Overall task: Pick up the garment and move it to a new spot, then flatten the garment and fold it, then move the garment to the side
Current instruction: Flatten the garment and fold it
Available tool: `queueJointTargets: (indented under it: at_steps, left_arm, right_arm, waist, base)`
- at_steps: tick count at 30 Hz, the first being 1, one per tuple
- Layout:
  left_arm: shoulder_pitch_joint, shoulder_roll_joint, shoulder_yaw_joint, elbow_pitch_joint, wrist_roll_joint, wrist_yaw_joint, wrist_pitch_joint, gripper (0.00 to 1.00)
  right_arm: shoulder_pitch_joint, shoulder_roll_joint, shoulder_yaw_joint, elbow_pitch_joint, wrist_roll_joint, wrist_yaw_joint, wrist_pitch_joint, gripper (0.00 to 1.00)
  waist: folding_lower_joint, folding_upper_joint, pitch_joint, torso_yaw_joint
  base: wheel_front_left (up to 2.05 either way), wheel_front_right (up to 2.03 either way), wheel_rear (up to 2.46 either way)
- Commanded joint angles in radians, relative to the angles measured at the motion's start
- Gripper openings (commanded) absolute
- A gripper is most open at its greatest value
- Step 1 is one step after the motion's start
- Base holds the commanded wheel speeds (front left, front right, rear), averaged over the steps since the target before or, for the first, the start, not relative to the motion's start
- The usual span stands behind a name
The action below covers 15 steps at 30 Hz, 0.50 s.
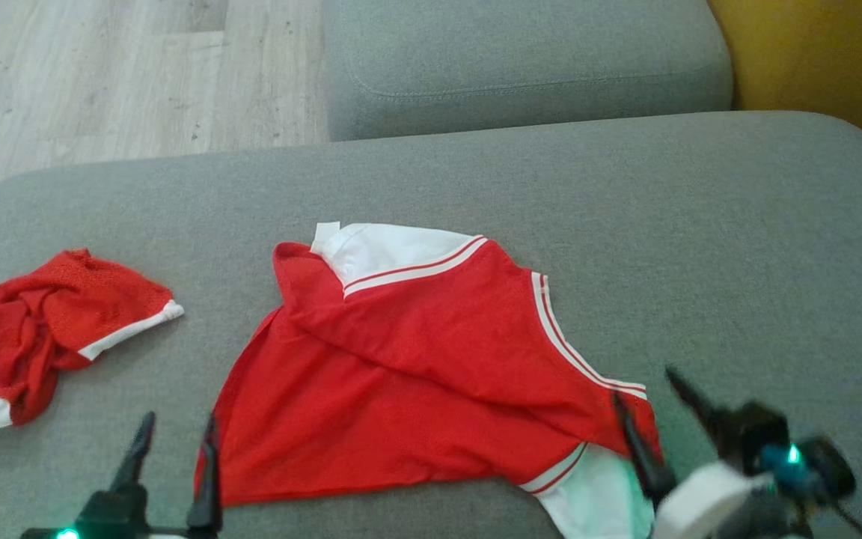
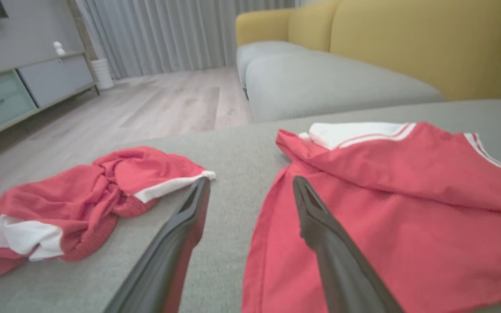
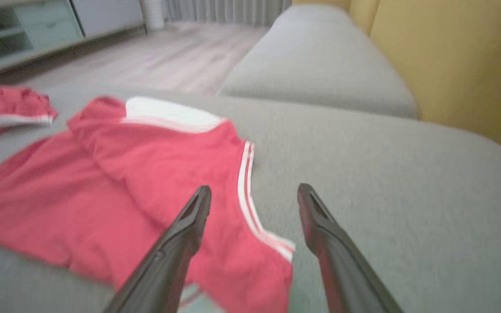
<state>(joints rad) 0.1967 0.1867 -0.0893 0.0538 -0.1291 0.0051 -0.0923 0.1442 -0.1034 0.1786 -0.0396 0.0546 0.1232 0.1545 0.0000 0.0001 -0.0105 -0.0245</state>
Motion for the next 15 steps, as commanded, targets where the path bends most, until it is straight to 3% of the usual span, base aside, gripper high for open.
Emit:
queueJointTargets:
  at_steps: [1, 7, 15]
  left_arm:
    - [-0.01, 0.015, 0.022, -0.046, 0.002, -0.006, 0.033, 1.0]
    - [0.053, 0.025, 0.008, -0.072, -0.028, -0.012, 0.214, 1.0]
    - [0.052, 0.043, 0.019, -0.098, -0.039, 0.002, 0.3, 1.0]
  right_arm:
    - [0.033, -0.032, 0.035, -0.062, 0.016, 0.008, 0.043, 1.0]
    - [0.193, -0.088, 0.057, -0.152, 0.045, 0.008, 0.203, 1.0]
    - [0.163, -0.058, 0.041, -0.099, 0.035, 0.008, 0.221, 1.0]
  waist:
    - [0.0, -0.0001, 0.004, -0.001]
    - [0.0, -0.0001, 0.031, -0.011]
    - [0.0, -0.0001, 0.056, -0.027]
  base:
    - [0.0, 0.0, 0.0]
    - [0.0, 0.0, 0.0]
    - [0.0, 0.0, 0.0]
